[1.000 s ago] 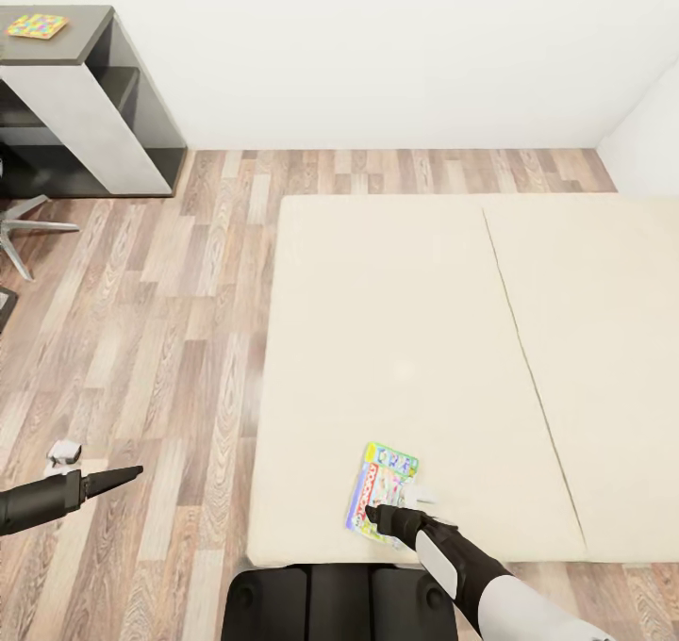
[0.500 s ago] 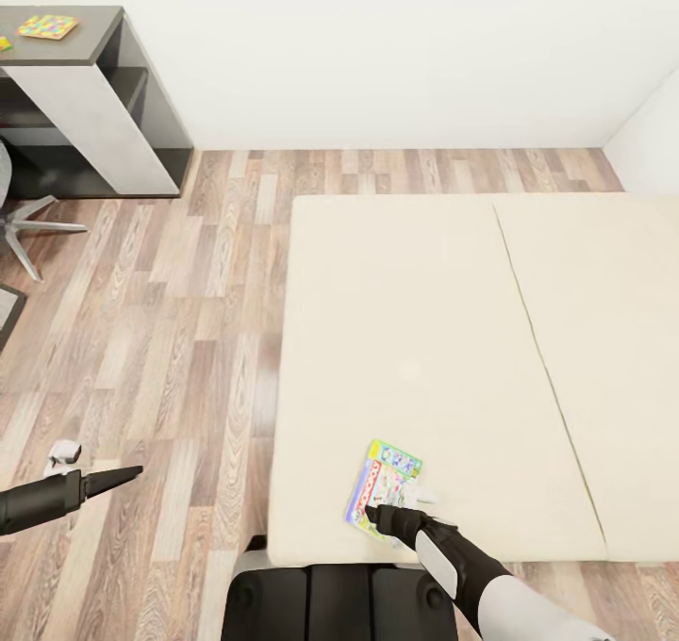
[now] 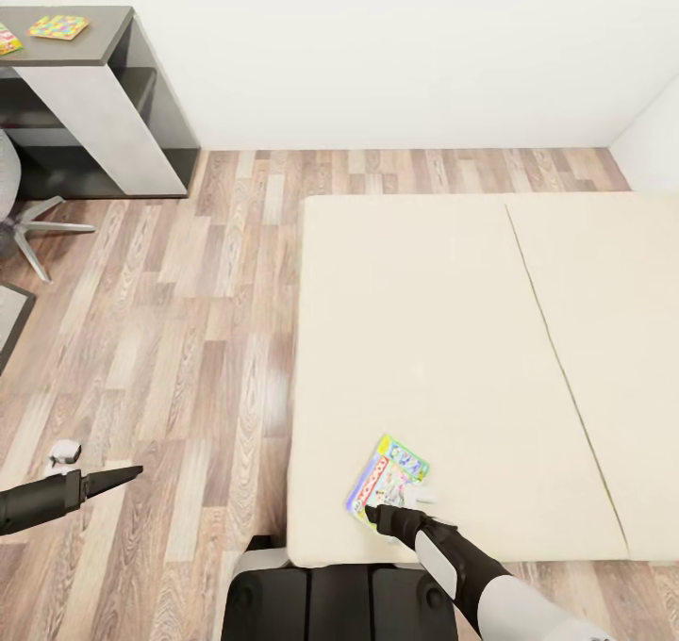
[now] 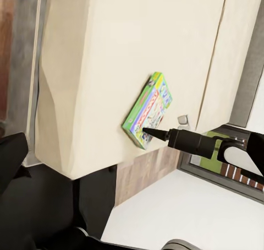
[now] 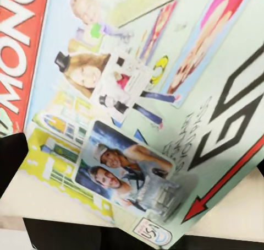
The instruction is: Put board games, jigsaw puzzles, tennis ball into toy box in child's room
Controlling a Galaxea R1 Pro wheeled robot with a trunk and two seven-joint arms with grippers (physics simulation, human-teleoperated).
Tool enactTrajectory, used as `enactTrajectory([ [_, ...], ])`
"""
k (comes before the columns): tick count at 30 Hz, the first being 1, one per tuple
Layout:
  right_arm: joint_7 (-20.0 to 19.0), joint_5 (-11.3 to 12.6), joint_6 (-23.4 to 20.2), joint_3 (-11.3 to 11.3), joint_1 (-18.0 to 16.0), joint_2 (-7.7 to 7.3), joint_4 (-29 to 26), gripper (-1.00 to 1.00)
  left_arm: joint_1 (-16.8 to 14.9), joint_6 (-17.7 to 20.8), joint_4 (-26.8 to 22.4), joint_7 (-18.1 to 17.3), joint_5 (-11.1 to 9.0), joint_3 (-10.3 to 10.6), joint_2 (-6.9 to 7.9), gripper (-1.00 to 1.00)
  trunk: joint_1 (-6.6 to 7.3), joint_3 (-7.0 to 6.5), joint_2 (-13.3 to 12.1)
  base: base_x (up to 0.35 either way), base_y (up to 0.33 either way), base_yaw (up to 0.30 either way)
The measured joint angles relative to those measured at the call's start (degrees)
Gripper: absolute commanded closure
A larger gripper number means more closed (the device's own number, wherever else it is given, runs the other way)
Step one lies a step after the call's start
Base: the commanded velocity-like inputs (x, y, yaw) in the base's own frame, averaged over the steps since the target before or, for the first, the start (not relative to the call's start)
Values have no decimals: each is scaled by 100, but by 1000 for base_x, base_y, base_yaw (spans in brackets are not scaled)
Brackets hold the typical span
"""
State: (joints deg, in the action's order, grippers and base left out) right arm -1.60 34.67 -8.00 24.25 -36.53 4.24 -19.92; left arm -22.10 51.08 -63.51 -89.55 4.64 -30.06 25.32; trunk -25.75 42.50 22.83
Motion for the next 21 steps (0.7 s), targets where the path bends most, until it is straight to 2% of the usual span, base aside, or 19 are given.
enactTrajectory([
  [21,1,0,0,0,0,0,0,-100,1,0,0,0,-1,0,0,-100,0,0,0,0,133,0],
])
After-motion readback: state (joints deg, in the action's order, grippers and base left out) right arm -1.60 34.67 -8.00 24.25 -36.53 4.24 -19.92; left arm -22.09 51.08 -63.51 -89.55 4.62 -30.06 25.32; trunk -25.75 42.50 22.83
